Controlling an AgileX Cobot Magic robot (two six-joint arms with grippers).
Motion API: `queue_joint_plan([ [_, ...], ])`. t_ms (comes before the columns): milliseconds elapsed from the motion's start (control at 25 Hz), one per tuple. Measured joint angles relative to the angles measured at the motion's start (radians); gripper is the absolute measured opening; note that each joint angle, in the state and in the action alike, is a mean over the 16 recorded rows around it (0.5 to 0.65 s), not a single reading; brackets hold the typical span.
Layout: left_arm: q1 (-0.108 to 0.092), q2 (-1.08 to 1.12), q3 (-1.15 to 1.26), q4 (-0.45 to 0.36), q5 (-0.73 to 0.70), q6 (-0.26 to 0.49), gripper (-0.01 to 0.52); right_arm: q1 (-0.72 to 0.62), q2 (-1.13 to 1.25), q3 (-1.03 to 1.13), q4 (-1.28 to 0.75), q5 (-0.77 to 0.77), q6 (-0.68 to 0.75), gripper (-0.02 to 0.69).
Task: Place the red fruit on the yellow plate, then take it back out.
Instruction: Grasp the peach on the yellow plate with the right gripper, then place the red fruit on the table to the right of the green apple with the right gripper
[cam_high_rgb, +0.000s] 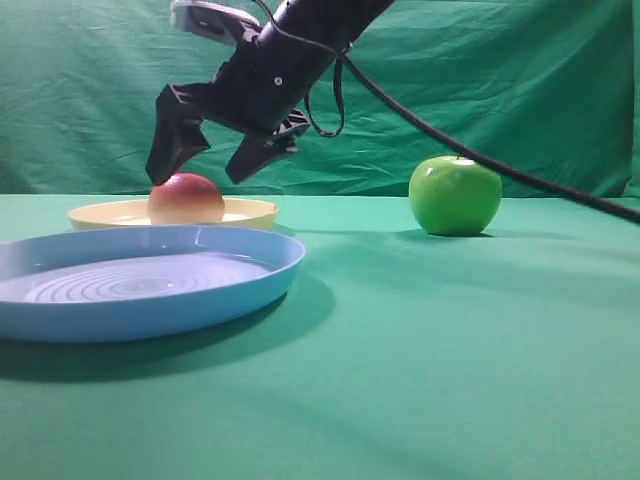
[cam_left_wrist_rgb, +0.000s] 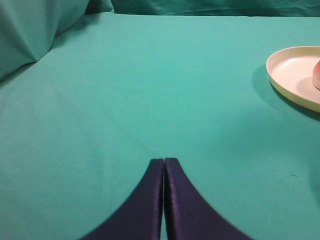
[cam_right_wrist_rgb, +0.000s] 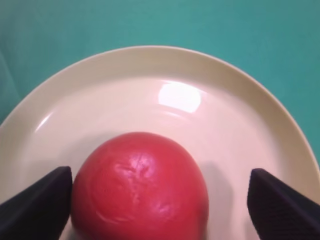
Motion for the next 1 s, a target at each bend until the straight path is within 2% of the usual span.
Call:
queue_joint_plan([
  [400, 0.000, 0.000, 0.000, 0.000, 0.000, 0.000, 0.000, -0.001, -0.022, -0.004, 0.016, 0.046, -0.013, 0.295],
  [520, 0.000, 0.000, 0.000, 0.000, 0.000, 0.000, 0.000, -0.006, -0.063, -0.007, 0.004, 0.087, 0.010, 0.233],
  [720, 0.000, 0.000, 0.000, 0.000, 0.000, 0.000, 0.000, -0.024, -0.165, -0.012, -0.079, 0.179, 0.107, 0.200],
  [1000, 0.000, 0.000, 0.000, 0.000, 0.000, 0.000, 0.000, -0.068, -0.341, -0.013, -0.289, 0.339, 0.346, 0.191],
])
